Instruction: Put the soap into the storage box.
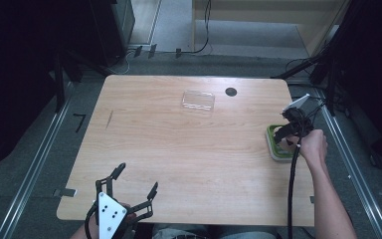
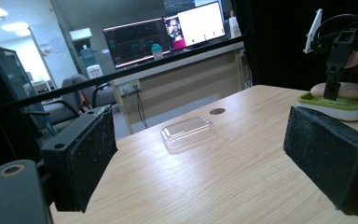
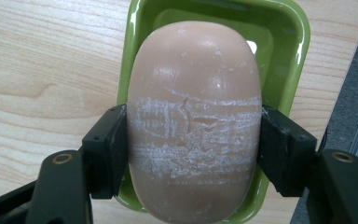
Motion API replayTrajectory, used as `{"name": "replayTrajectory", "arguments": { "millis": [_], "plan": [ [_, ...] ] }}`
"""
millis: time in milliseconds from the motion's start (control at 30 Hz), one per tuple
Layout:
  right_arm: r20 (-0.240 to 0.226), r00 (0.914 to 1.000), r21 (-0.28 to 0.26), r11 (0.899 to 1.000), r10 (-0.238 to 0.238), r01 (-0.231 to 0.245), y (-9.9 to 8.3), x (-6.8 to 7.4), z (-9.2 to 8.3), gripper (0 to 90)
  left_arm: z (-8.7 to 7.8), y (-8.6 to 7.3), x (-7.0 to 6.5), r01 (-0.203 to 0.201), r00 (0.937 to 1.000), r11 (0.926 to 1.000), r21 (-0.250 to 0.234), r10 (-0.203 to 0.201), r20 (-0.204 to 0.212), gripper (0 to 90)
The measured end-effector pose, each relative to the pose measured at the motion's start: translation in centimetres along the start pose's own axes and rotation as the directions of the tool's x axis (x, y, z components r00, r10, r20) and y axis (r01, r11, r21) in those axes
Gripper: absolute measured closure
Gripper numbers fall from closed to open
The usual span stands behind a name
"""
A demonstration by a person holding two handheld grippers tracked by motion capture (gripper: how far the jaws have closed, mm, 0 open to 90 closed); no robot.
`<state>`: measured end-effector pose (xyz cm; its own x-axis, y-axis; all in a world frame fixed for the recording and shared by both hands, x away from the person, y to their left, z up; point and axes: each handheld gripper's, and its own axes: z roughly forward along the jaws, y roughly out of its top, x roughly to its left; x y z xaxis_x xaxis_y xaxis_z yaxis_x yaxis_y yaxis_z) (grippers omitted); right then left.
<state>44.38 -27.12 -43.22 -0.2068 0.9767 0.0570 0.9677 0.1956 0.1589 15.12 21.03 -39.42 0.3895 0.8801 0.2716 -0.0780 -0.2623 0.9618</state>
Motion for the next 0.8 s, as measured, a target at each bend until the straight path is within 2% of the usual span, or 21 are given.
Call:
{"name": "replayTrajectory", "arguments": {
  "millis": [800],
  "plan": [
    [0.015,0.9997,-0.003,1.0,0.019,-0.019,0.3,-0.2,1.1,33.8,0.0,0.0,0.0,0.0,1.0,1.0,0.0,0.0,0.001,9.9]
  ]
}}
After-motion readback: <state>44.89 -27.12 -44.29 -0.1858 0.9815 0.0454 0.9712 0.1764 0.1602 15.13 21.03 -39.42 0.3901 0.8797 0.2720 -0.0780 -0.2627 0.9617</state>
